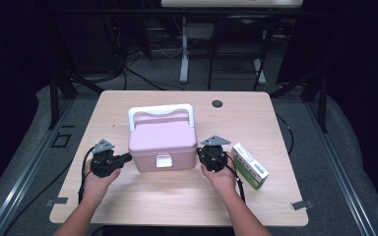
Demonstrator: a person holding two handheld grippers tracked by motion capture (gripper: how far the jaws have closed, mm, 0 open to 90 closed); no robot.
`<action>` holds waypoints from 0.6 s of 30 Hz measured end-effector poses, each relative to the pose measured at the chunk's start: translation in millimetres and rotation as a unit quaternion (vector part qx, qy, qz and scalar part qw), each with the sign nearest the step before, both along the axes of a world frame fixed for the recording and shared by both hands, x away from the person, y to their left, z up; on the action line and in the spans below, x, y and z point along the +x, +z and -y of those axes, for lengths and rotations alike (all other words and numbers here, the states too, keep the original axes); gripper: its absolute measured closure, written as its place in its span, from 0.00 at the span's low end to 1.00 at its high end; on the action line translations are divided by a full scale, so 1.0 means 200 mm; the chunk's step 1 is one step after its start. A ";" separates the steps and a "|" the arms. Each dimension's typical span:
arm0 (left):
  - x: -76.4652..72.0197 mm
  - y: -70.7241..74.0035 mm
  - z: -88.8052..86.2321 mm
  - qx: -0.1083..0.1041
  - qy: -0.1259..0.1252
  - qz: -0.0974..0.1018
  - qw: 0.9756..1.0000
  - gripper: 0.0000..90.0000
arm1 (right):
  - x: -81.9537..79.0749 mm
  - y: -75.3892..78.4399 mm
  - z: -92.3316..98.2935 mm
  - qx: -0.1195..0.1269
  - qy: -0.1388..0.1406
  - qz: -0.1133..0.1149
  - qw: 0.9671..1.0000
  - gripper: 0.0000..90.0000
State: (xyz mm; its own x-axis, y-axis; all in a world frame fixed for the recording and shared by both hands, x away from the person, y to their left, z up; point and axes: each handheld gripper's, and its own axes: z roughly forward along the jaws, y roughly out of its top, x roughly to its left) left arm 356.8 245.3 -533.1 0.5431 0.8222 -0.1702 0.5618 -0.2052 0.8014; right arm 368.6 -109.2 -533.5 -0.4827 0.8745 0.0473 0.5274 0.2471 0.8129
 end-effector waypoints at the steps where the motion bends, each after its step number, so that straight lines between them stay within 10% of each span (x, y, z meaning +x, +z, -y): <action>1: -0.01 0.00 0.00 0.000 0.000 -0.001 1.000 1.00 | -0.01 0.00 0.00 0.001 0.000 -0.001 1.000 1.00; 18: -0.08 0.01 0.02 0.008 -0.010 -0.003 1.000 1.00 | -0.10 0.02 0.02 -0.022 0.012 -0.009 1.000 1.00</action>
State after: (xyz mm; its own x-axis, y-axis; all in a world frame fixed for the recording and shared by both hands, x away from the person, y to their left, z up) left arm 341.7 241.9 -531.8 0.5587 0.8137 -0.1603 0.5624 -0.2297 0.7943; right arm 347.6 -113.0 -529.2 -0.5022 0.8646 0.0184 0.5355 0.2942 0.7916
